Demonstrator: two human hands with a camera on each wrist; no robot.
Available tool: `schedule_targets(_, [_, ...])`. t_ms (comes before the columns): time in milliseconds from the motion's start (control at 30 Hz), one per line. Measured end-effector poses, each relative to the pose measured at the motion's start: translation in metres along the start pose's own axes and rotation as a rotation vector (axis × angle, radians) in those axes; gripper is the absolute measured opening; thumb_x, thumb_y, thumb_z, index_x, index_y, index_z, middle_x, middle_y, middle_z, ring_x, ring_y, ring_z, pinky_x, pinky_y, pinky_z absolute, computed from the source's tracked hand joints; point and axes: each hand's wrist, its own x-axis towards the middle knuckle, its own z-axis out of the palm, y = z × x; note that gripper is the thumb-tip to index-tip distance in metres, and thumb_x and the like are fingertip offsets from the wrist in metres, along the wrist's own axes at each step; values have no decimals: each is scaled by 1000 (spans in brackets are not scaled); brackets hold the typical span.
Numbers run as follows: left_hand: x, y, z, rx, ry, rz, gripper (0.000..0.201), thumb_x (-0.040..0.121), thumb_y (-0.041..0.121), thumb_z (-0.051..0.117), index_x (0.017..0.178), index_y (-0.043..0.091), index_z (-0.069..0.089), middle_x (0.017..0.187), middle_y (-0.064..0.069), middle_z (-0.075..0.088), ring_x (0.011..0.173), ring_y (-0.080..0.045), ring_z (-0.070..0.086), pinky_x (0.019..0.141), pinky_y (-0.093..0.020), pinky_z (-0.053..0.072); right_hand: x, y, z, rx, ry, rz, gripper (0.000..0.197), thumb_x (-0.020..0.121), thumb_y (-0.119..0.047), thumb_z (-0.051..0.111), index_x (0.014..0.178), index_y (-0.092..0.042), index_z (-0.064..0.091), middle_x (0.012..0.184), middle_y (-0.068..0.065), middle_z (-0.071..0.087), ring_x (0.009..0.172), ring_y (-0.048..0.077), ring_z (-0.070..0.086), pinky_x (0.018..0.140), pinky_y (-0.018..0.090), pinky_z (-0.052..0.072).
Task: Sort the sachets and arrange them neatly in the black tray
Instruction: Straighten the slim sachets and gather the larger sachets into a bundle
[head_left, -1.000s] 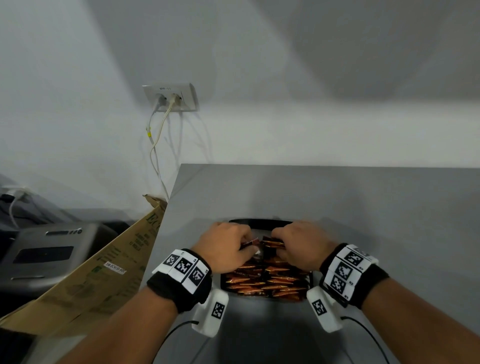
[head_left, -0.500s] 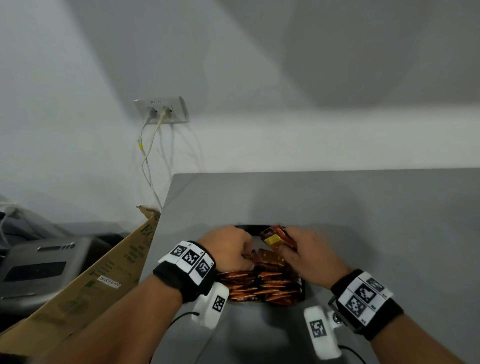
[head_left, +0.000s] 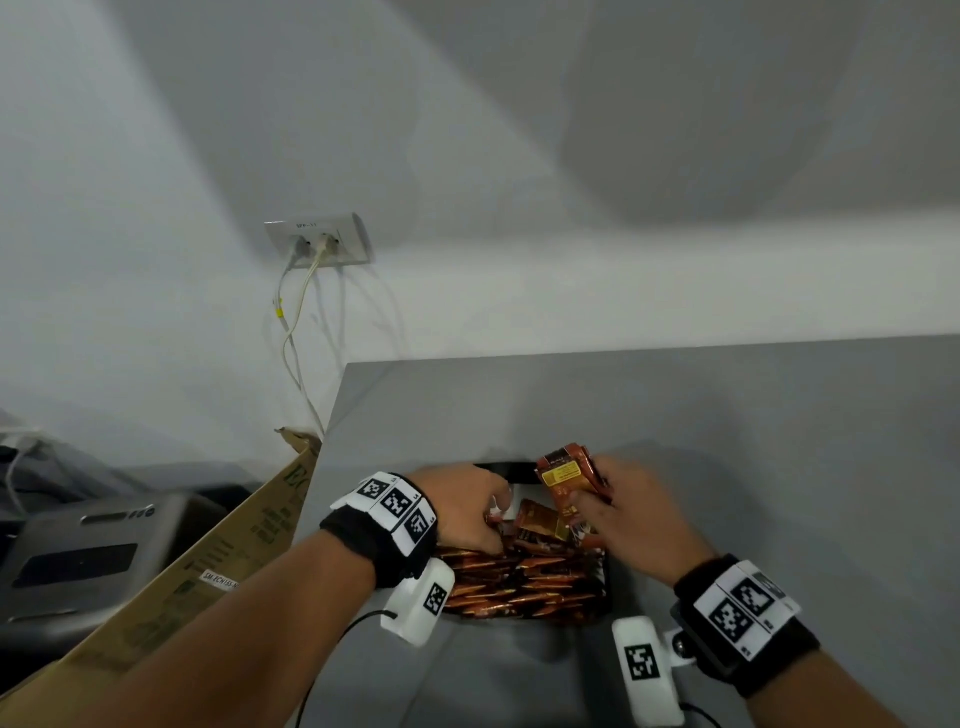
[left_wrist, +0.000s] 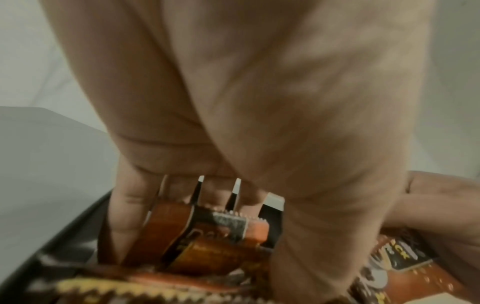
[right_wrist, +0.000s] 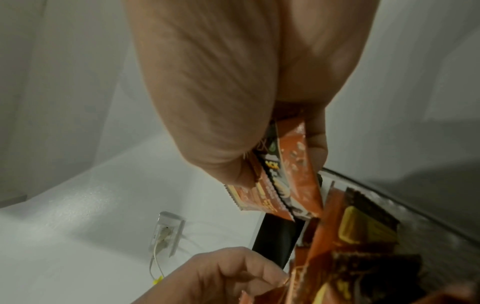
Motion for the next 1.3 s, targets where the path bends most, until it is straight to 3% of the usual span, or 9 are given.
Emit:
schedule_targets(267, [-2,-1,11,12,75,105,32,96,28,47,128,30,47,73,7,54,62,-12,54,66,-36,53,-6,1,-2,65,11,38,11,99,-23,59,105,-28,66,94,-9,71,84,0,67,78,25,56])
schedule_targets(433, [-7,0,15,82,155,147,38,100,20,41,137,27,40,94,-4,57,83,-24,56,77,-43,54,-4,1,-2,118,40,51,11,98,-23,60,104,-29,68,91,-9,72,81,-1,68,72,22,53])
schedule_targets(600, [-8,-5,19,73,150,179,40,97,23,52,136,32,44,118,-5,62,105,-25,60,86,-41,53,-4,2,-2,102,39,55,12,99,-25,59,105,-32,67,94,-13,72,82,-8,65,68,13,47])
schedule_targets(767, [-8,-6,12,-49,327,139,33,100,20,51,132,26,48,110,0,65,93,-17,62,73,-26,45,-6,-4,-6,154,66,56,18,99,-24,60,108,-38,66,98,-15,73,87,-3,69,81,29,58])
schedule_targets(900, [-16,-8,5,-499,599,58,31,99,19,54,126,33,48,81,7,66,57,-5,59,53,-20,46,-8,-21,-11,332,124,0,20,98,-21,61,107,-36,70,100,-9,76,92,13,74,81,49,61])
schedule_targets(1000, [-18,6,8,-970,718,-42,18,97,18,57,108,31,56,88,-6,71,68,-17,67,63,-33,55,-9,-47,-10,390,209,-157,22,98,-17,61,112,-33,68,103,-11,75,96,11,72,83,43,61])
schedule_targets(1167, [-34,47,5,-1967,474,1,20,98,5,43,105,4,62,102,-28,67,84,-34,69,71,-49,58,-15,-72,-2,24,282,-561,29,94,-10,60,119,-22,68,114,-12,67,111,7,62,97,29,51])
schedule_targets(1233, [-45,53,3,-2181,350,72,26,88,15,48,91,3,71,96,-24,68,83,-32,70,70,-46,60,-20,-73,1,-65,208,-642,36,90,-11,52,122,-18,66,121,-7,66,120,11,57,105,31,46])
schedule_targets(1300, [-53,56,7,-2336,313,106,33,87,30,53,102,3,66,101,-20,65,88,-31,68,74,-45,58,-26,-73,5,-96,131,-653,45,84,-12,45,124,-23,62,128,-6,63,128,14,52,108,38,44])
